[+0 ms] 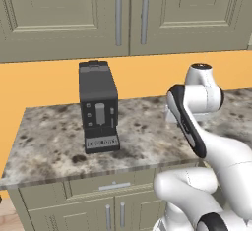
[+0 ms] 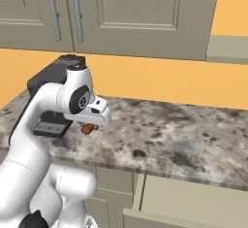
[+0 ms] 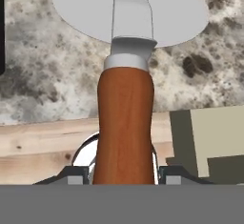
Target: Take the pizza cutter from the drawer on the right and place it on the dining counter for cutting.
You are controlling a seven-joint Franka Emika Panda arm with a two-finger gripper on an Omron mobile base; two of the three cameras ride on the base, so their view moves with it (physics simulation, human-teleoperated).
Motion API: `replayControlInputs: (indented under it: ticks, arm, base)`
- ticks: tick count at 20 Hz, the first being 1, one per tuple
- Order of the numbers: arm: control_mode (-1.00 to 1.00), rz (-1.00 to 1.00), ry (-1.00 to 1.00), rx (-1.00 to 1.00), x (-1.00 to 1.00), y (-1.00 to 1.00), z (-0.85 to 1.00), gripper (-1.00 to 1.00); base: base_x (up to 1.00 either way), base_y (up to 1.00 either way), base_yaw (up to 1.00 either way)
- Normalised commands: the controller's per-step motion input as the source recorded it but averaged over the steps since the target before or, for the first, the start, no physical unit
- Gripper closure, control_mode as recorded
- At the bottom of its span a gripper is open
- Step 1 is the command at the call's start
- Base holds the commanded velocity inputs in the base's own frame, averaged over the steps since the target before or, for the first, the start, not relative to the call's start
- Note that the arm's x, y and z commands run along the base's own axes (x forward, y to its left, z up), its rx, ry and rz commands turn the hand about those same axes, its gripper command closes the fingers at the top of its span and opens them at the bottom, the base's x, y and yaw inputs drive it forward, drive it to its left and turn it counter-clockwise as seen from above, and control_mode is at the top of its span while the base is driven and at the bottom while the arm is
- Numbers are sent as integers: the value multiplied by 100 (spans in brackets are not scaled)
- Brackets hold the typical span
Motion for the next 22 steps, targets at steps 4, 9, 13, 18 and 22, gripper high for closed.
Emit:
replayControlInputs:
  ticks: [4,9,13,18,22]
  arm:
    - [100,0,0,0,0,0,0,100]
    - [100,0,0,0,0,0,0,100]
    - [100,0,0,0,0,0,0,100]
    - [100,0,0,0,0,0,0,100]
    - [100,0,0,0,0,0,0,100]
  base:
    - [-30,53,0]
    - [-52,100,18]
    - [-35,95,70]
    - [-31,58,96]
    - [-29,50,99]
